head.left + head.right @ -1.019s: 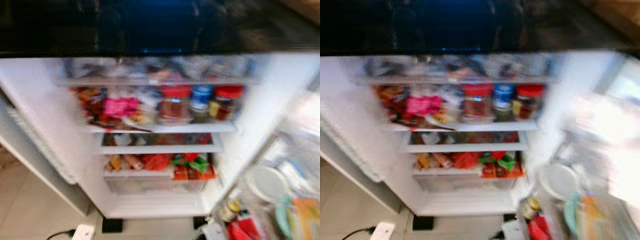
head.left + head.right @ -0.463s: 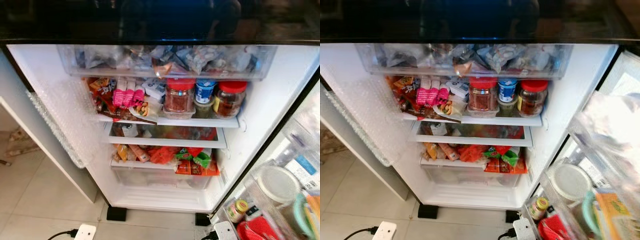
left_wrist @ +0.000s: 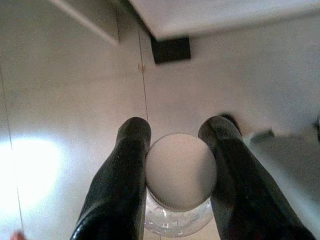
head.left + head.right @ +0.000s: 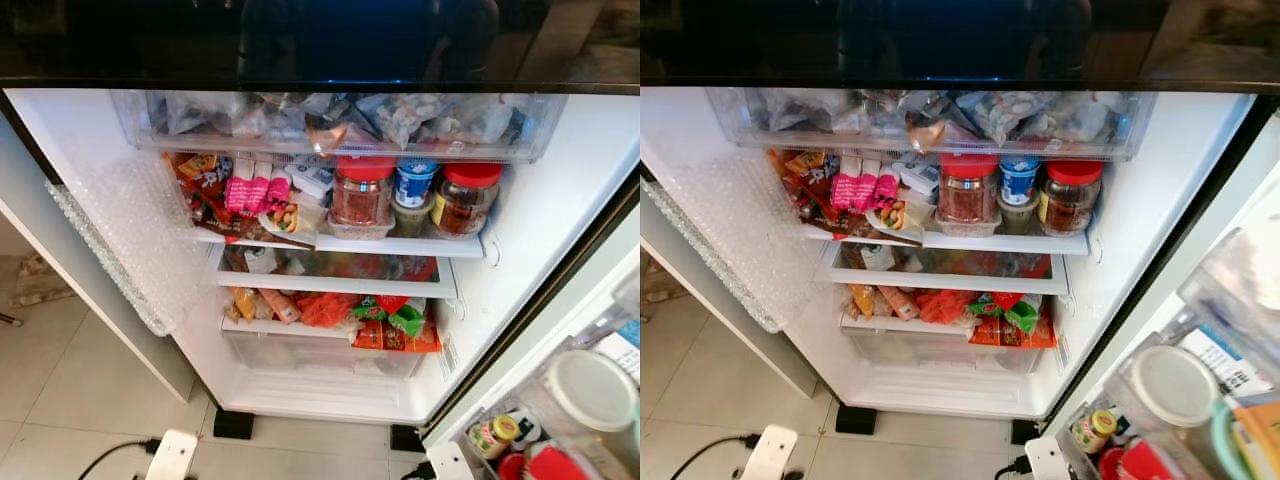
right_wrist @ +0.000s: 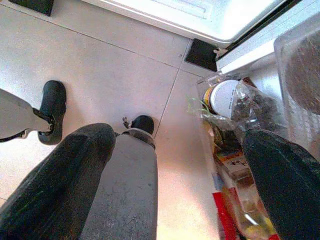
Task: Restocking fridge
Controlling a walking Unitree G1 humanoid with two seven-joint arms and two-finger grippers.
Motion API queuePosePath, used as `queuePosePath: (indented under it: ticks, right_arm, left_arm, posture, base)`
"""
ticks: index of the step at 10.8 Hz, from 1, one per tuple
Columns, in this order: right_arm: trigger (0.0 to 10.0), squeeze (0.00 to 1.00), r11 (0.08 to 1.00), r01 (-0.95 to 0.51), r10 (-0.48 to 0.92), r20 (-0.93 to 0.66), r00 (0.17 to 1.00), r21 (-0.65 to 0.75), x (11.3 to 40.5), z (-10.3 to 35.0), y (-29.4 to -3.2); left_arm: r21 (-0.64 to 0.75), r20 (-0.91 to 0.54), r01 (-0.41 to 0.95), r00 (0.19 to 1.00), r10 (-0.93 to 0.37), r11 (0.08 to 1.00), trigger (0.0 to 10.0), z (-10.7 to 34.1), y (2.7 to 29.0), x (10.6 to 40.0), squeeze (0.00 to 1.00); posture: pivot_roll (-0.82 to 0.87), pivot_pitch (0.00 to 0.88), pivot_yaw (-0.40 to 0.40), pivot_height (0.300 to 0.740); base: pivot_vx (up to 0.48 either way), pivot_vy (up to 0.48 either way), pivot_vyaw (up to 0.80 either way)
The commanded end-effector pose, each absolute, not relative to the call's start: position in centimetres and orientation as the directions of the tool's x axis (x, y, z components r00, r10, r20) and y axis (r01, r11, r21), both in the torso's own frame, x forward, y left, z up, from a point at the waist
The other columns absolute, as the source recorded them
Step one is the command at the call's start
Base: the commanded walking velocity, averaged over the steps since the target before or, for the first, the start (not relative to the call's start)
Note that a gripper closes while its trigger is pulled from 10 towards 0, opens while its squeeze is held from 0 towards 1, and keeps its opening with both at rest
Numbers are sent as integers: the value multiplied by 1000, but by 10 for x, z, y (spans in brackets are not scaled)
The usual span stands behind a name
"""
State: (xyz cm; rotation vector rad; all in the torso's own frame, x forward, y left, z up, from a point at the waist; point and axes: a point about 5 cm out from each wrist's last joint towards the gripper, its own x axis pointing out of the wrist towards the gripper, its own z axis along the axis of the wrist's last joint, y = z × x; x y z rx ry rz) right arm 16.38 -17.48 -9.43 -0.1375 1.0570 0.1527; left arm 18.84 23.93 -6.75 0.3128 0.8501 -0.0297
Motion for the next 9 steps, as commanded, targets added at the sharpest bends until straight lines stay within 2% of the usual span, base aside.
queuePosePath:
  ticks: [1, 2, 3, 4, 6, 7, 8, 9]
  right_arm:
    - [10000, 0, 984, -177, 56, -878, 475, -33, 159, -96, -174]
    - [10000, 0, 984, -177, 56, -878, 475, -33, 159, -96, -173]
    - [10000, 0, 984, -178, 59, -878, 475, -30, 159, -96, -173]
    - [10000, 0, 984, -177, 60, -878, 474, -29, 159, -97, -172]
    - [10000, 0, 984, -175, 59, -878, 474, -29, 159, -97, -172]
    - [10000, 0, 984, -176, 58, -878, 474, -29, 159, -97, -172]
    - [10000, 0, 984, -177, 58, -879, 473, -30, 158, -97, -173]
    - [10000, 0, 983, -180, 58, -880, 472, -32, 158, -97, -173]
  left_arm:
    - [303, -716, 167, 690, 108, 938, 10000, -66, 243, 185, 0]
    - [374, -518, 184, 854, 40, 909, 10000, -50, 237, 191, 0]
    - [437, -284, 195, 956, -71, 878, 10000, -28, 225, 187, 0]
    - [414, -198, 194, 973, -120, 889, 10000, -13, 213, 190, 0]
    - [379, -159, 168, 981, -115, 910, 10000, -7, 210, 193, 0]
    - [349, -174, 74, 985, -13, 934, 10000, -2, 216, 191, 0]
    - [287, -30, 14, 1000, -6, 958, 10000, 22, 217, 191, 0]
    - [247, 1, -42, 999, 44, 968, 10000, 35, 223, 191, 0]
  posture:
    - [27, 65, 8, 740]
    - [35, 67, 14, 740]
    - [34, 66, 18, 740]
    - [33, 65, 21, 740]
    - [29, 65, 22, 740]
    - [25, 63, 22, 740]
    - [22, 60, 19, 740]
    - [23, 58, 18, 740]
  base:
    - [0, 0, 0]
    - [0, 0, 0]
    - [0, 0, 0]
    - [0, 0, 0]
    - [0, 0, 0]
    - [0, 0, 0]
    - [0, 0, 0]
    - [0, 0, 0]
